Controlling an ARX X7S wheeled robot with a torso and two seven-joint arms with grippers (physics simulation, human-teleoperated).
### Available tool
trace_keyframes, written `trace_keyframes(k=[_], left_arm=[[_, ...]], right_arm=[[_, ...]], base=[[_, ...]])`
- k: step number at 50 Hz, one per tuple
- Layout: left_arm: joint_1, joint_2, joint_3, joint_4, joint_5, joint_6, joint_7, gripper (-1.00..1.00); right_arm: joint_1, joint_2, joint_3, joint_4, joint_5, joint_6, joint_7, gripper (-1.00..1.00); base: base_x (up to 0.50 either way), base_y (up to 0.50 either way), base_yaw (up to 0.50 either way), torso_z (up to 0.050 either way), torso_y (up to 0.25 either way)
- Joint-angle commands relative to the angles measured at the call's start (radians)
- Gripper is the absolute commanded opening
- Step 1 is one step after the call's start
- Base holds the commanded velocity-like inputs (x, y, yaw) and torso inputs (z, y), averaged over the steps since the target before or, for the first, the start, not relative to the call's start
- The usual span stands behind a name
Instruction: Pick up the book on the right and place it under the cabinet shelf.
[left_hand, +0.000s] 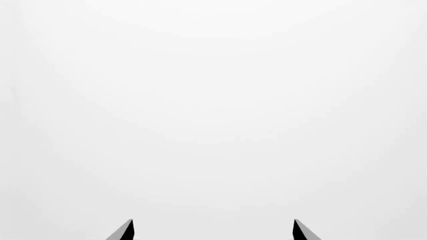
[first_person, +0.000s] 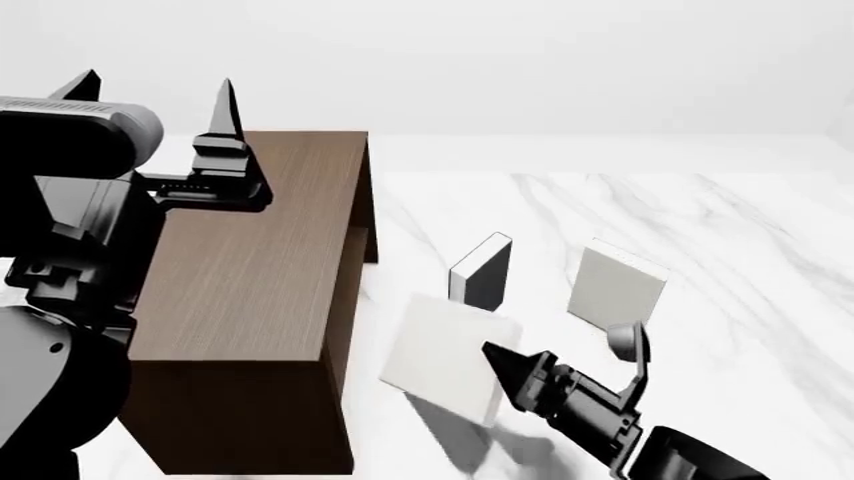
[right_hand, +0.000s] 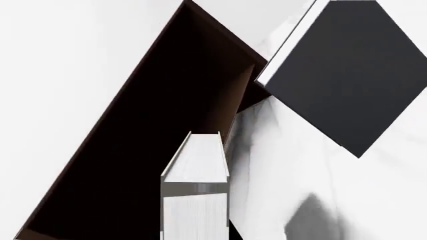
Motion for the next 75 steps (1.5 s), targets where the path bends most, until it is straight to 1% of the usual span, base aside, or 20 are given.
trace_keyframes(k=[1,17,31,39,53,61,67,75], left_arm=[[-0.007,-0.004,0.007,-0.004,-0.001,0.001,-0.005,1.00],[0.003,-0.008,0.007,-0.010,0.001,0.018,-0.008,1.00],[0.011,-0.013,0.006,-0.011,-0.006,0.023,-0.010,1.00],[0.016,-0.015,0.001,-0.008,-0.015,0.024,-0.011,1.00],[0.033,-0.023,-0.005,-0.013,-0.016,0.039,-0.010,1.00],[0.030,-0.026,-0.005,-0.007,-0.026,0.036,-0.011,1.00],[0.034,-0.031,-0.015,-0.005,-0.034,0.037,-0.010,1.00],[0.029,-0.032,-0.014,-0.006,-0.038,0.036,-0.013,1.00]], right_arm=[[-0.026,-0.054,0.036,0.085,0.036,-0.005,-0.029,-1.00],[-0.053,-0.135,0.004,0.202,0.046,0.050,-0.079,-1.00],[-0.061,-0.228,-0.008,0.361,0.065,0.098,-0.146,-1.00],[-0.061,-0.314,-0.013,0.518,0.081,0.129,-0.193,-1.00],[-0.038,-0.437,-0.022,0.734,0.098,0.188,-0.248,-1.00],[-0.024,-0.560,-0.037,0.957,0.109,0.259,-0.324,-1.00],[-0.010,-0.669,-0.055,1.173,0.110,0.324,-0.392,-1.00],[-0.019,-0.694,-0.129,1.190,0.158,0.314,-0.370,-1.00]], base=[[0.00,0.00,0.00,0.000,0.000],[0.00,0.00,0.00,0.000,0.001],[0.00,0.00,0.00,0.000,0.001],[0.00,0.00,0.00,0.000,0.000],[0.00,0.00,0.00,0.000,0.000],[0.01,0.00,0.01,0.000,0.000],[0.02,0.00,0.03,-0.009,0.000],[0.03,0.01,0.04,-0.015,0.000]])
